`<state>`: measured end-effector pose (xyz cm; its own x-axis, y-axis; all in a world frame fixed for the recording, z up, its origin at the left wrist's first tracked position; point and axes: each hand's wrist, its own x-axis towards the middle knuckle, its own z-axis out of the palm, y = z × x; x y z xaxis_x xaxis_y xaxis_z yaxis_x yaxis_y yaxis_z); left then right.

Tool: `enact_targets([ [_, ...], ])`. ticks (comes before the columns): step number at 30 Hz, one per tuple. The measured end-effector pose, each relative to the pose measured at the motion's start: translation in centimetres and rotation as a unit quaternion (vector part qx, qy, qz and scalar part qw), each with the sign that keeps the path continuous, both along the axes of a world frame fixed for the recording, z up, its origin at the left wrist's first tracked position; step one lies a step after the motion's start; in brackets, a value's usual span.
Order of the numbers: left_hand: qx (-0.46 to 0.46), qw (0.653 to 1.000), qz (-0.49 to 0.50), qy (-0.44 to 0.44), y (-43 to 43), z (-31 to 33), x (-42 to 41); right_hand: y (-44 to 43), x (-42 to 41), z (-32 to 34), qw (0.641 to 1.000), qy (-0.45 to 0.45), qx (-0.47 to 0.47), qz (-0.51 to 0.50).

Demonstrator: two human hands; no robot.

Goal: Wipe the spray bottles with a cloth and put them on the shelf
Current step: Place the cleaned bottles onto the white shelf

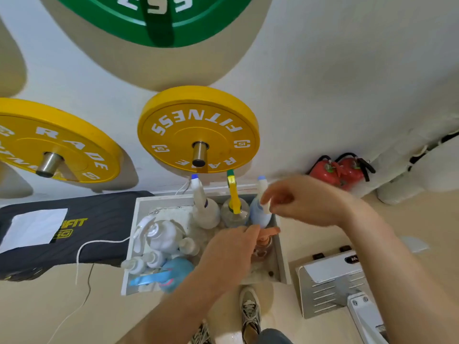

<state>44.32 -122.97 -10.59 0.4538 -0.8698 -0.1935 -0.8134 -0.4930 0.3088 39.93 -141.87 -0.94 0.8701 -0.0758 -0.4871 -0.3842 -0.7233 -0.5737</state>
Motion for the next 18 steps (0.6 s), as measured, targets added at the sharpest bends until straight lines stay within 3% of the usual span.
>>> enact_targets([
  [3,-0.021,1.0,-0.002,0.004,-1.6,-0.4,0.3,0.0,-2.4,-3.3,0.998,0.04,-0.051,0.024],
  [9,-0.108,0.979,0.122,0.123,-2.6,-0.7,0.2,1.0,-4.0,-9.3,0.987,-0.037,-0.155,-0.031],
  [12,-0.079,0.974,0.168,0.127,-1.8,-0.2,0.2,1.3,-4.8,-10.2,0.979,-0.068,-0.153,-0.115],
  [14,-0.058,0.981,0.154,0.104,-1.4,0.1,-0.7,2.2,-5.2,-10.7,0.973,-0.043,-0.053,-0.223],
  [16,-0.054,0.987,0.11,0.109,-1.4,0.3,-2.4,3.4,-5.4,-11.6,0.935,-0.016,0.125,-0.332],
  [18,-0.071,0.972,0.117,0.191,-1.5,0.4,-3.8,4.1,-5.5,-11.9,0.919,-0.018,0.184,-0.348],
])
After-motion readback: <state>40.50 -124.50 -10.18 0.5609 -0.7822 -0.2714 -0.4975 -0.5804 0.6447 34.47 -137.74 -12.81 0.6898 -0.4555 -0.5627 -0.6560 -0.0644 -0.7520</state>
